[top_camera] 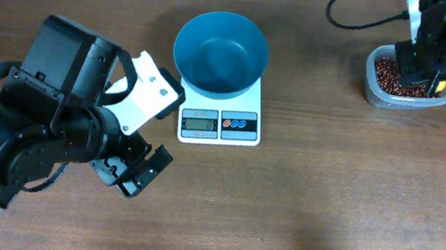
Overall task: Scoop item into bowl and weigh 50g on scale
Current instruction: 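Dip the scoop into the red beans with the right gripper, then lift the filled scoop and carry it toward the teal bowl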
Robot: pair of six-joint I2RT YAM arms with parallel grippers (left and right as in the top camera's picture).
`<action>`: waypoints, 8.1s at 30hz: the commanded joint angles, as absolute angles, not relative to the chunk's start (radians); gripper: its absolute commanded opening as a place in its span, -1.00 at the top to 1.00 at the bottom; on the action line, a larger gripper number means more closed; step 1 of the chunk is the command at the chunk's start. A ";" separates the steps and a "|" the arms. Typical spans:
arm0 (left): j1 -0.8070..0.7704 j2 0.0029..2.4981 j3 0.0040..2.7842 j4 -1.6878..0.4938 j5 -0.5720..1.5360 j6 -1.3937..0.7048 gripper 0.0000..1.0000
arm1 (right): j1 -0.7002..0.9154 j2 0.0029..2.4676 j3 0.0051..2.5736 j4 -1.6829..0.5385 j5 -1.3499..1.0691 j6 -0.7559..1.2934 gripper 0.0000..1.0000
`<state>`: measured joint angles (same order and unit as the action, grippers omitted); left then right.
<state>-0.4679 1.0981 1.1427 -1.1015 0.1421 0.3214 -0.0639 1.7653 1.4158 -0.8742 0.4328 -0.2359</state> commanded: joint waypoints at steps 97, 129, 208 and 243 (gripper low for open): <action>-0.462 1.098 1.157 -1.100 0.153 0.315 -0.97 | -0.556 1.950 1.316 -0.871 -0.831 0.080 0.92; -0.462 1.098 1.157 -1.100 0.153 0.315 -0.97 | -0.696 1.970 1.314 -0.917 -1.064 -0.073 0.92; -0.462 1.098 1.157 -1.100 0.153 0.315 -0.97 | -0.287 1.970 1.223 -1.111 -1.552 -0.385 0.92; -0.462 1.098 1.157 -1.100 0.153 0.315 -0.97 | -0.022 1.970 1.223 -0.382 -1.510 0.200 0.92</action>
